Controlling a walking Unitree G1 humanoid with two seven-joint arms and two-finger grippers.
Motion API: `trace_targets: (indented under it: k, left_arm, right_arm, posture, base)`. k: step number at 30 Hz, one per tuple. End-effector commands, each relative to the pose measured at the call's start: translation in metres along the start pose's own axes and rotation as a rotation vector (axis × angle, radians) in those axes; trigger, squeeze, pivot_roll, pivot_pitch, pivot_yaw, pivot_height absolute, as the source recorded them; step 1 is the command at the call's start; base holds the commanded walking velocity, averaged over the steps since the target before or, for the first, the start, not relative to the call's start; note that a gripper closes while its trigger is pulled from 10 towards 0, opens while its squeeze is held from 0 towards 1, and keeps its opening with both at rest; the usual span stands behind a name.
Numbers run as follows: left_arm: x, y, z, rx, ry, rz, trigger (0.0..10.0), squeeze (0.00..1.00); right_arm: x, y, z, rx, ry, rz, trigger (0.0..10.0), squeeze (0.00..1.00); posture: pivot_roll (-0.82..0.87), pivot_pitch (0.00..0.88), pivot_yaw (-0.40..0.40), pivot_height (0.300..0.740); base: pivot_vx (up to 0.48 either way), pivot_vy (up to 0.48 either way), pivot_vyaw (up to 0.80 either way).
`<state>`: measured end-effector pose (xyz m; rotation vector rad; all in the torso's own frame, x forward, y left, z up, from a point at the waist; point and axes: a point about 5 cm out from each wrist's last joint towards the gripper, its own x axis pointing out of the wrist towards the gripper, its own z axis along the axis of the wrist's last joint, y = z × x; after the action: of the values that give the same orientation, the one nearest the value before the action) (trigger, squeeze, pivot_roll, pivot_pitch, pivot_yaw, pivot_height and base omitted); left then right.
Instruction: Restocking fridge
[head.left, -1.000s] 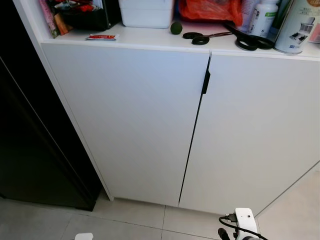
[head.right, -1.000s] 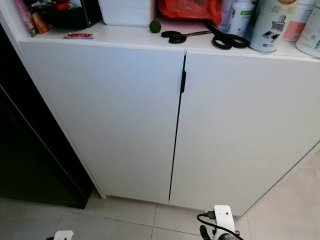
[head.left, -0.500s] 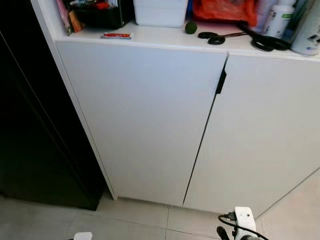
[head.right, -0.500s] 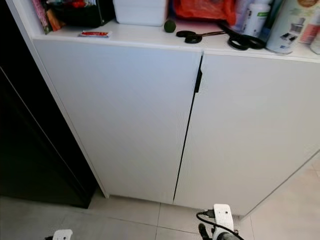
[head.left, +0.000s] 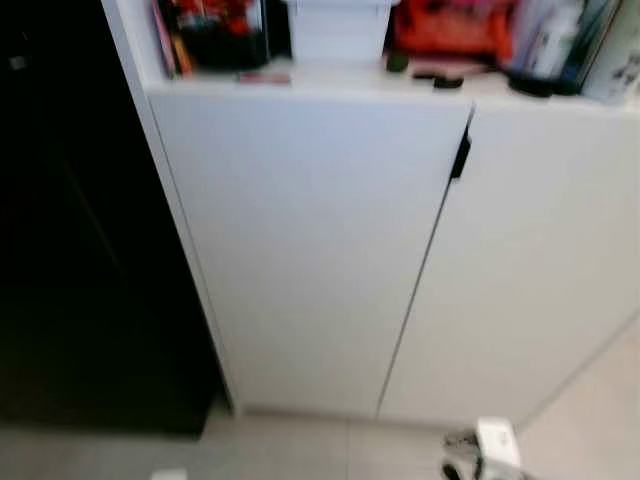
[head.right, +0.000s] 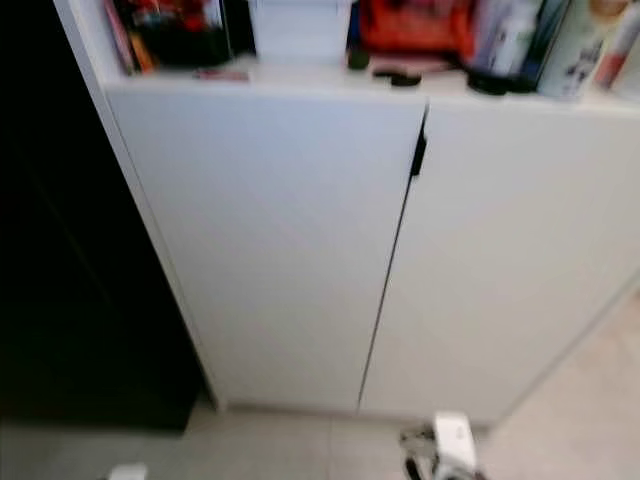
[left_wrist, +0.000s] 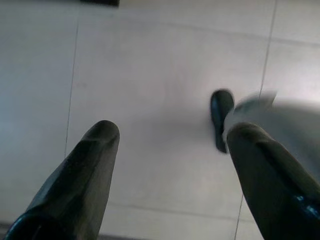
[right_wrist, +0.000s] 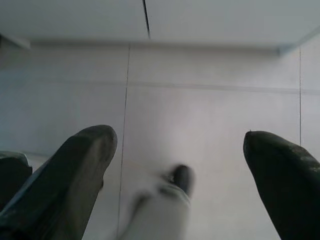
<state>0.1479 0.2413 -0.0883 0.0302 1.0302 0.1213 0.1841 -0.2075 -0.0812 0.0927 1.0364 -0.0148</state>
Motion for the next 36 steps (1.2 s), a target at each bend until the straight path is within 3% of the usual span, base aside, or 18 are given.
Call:
trace_targets:
  k: [1,28,36]
  left_arm:
    - [0.0004,-0.0060,-0.0031,0.000,0.014,-0.014,10.0,0.00]
    - [0.0008,-0.0063,-0.0016,-0.013,0.013,-0.012,10.0,0.00]
    - [0.0007,-0.0064,-0.0019,-0.013,0.013,-0.013,10.0,0.00]
  right_arm:
    - [-0.0017,-0.0098,0.0060,-0.004,-0.014,-0.025,10.0,0.00]
    - [-0.0017,-0.0104,0.0087,0.004,-0.021,-0.023,10.0,0.00]
    - [-0.0018,-0.0099,0.0103,-0.031,-0.029,-0.008,10.0,0.00]
  posture:
    - [0.00,0.000,-0.009,0.740]
    - [0.01,0.000,-0.018,0.740]
    - [0.01,0.000,-0.019,0.740]
  base:
    - [0.000,0.285,0.00]
    - [0.000,0.287,0.00]
    - [0.000,0.286,0.06]
